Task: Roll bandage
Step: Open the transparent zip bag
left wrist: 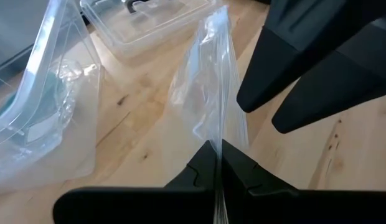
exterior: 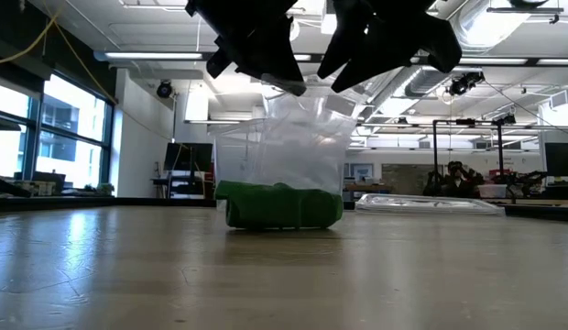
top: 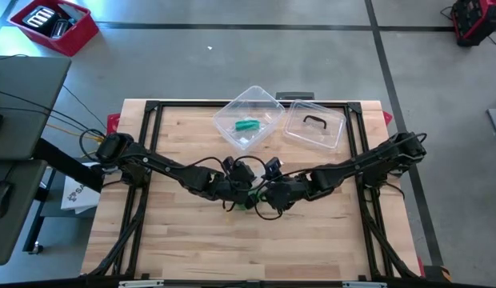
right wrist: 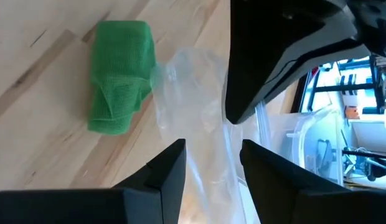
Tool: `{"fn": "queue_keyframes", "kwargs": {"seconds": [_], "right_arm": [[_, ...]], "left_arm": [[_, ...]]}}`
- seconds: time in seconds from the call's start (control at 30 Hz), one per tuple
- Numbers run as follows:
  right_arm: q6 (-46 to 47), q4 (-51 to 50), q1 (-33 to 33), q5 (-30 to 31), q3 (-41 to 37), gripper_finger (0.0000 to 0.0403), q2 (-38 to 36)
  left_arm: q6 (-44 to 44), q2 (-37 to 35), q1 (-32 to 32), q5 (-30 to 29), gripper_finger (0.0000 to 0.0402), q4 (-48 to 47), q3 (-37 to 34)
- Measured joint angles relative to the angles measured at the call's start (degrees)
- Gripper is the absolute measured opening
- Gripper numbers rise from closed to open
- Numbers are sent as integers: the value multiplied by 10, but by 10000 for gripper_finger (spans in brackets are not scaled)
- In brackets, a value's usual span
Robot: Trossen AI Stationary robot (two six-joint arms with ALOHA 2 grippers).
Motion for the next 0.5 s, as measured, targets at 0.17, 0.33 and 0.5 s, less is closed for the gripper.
{"fn": "queue_keyframes", "kwargs": {"seconds": [0.17, 0.33, 0.5], "right_arm": [[-3, 1, -6, -8, 0, 149, 0], [-3, -3, -32, -58, 0, 149, 0], [0, -12, -56, -99, 0, 149, 0]], "left_arm": [[0, 0, 0, 0, 0, 1, 0], [25, 0, -7, -1, 0, 35, 0], [50, 0, -13, -5, 0, 60, 0]]}}
